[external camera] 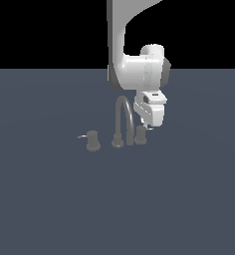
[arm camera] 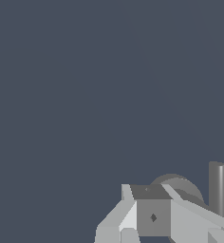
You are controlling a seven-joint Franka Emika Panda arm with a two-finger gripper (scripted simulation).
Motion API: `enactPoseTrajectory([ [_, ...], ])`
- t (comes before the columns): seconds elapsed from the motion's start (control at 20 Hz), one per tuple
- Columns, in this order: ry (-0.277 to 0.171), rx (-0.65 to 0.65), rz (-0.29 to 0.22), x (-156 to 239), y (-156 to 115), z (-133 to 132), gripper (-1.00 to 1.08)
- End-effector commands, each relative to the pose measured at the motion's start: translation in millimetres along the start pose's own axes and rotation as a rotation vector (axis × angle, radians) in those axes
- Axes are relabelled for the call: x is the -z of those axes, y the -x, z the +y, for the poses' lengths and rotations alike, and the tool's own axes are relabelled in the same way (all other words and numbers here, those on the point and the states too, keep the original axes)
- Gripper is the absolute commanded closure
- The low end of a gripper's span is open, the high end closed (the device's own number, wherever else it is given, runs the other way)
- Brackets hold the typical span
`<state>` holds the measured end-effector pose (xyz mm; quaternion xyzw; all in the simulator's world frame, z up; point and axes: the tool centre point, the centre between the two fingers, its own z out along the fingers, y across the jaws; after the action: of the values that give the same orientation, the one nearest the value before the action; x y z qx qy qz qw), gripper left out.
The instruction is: Turn on the faucet by rotating a designated handle.
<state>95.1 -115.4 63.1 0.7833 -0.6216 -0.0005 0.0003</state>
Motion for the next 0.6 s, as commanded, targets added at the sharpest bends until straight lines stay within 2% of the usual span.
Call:
enactPoseTrajectory([
  [0.0,-0.001,-0.001,0.0,0,0,0,1.08],
  [0.55,-0.001,-0.001,0.0,0,-18,31,1.08],
])
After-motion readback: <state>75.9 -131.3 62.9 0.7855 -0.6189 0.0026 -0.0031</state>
